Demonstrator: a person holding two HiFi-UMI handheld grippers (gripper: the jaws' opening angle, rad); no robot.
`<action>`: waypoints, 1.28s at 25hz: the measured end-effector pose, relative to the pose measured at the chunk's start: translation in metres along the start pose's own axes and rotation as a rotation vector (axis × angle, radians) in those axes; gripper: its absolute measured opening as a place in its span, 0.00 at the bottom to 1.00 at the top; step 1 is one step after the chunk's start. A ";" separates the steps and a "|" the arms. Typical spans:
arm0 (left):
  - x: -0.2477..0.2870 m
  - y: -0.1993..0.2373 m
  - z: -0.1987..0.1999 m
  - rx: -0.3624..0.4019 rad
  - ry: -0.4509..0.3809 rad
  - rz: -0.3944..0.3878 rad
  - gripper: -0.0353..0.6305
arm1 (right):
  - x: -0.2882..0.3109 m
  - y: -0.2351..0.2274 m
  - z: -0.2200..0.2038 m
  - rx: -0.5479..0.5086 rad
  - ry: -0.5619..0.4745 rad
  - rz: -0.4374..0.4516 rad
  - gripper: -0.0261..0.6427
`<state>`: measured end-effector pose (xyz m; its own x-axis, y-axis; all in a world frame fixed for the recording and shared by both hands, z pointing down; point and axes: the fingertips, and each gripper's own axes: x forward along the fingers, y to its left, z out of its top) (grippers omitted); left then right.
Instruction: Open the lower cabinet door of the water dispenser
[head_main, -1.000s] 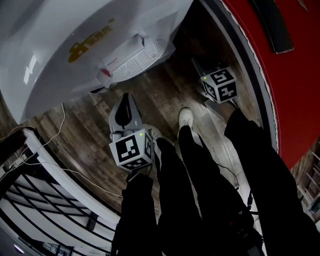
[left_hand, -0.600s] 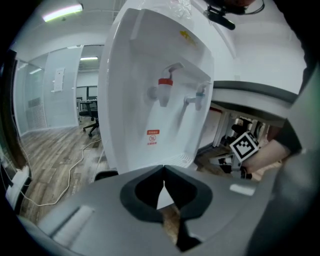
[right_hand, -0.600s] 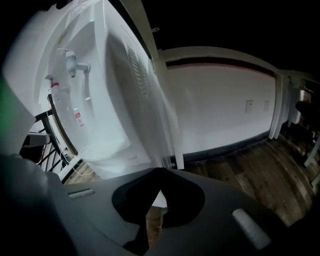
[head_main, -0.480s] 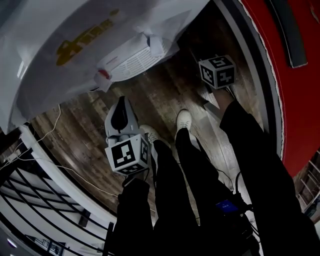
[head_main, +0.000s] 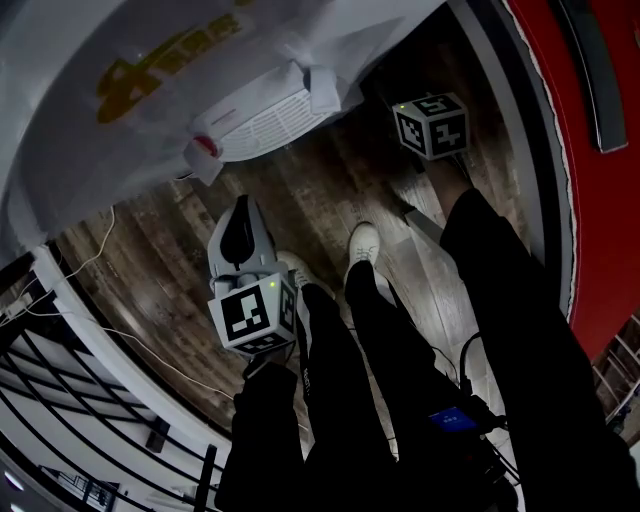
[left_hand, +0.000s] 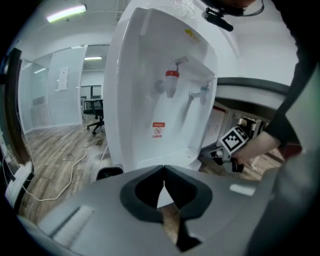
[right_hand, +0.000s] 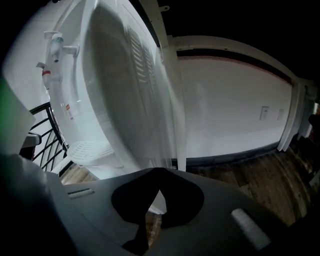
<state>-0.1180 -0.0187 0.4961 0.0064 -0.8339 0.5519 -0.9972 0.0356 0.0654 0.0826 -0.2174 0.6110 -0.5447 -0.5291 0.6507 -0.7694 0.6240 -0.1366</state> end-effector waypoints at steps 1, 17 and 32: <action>-0.001 0.001 -0.001 -0.002 0.000 0.001 0.06 | 0.002 -0.003 0.001 0.008 -0.003 -0.001 0.04; -0.010 0.008 -0.035 -0.032 0.040 0.023 0.06 | 0.053 0.006 0.002 0.076 0.118 0.167 0.04; -0.010 0.004 -0.033 -0.014 0.046 0.015 0.06 | 0.043 0.017 -0.029 0.290 0.231 0.276 0.03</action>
<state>-0.1200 0.0082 0.5181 -0.0047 -0.8072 0.5902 -0.9961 0.0555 0.0680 0.0563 -0.2130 0.6585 -0.6786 -0.2034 0.7057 -0.6859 0.5191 -0.5099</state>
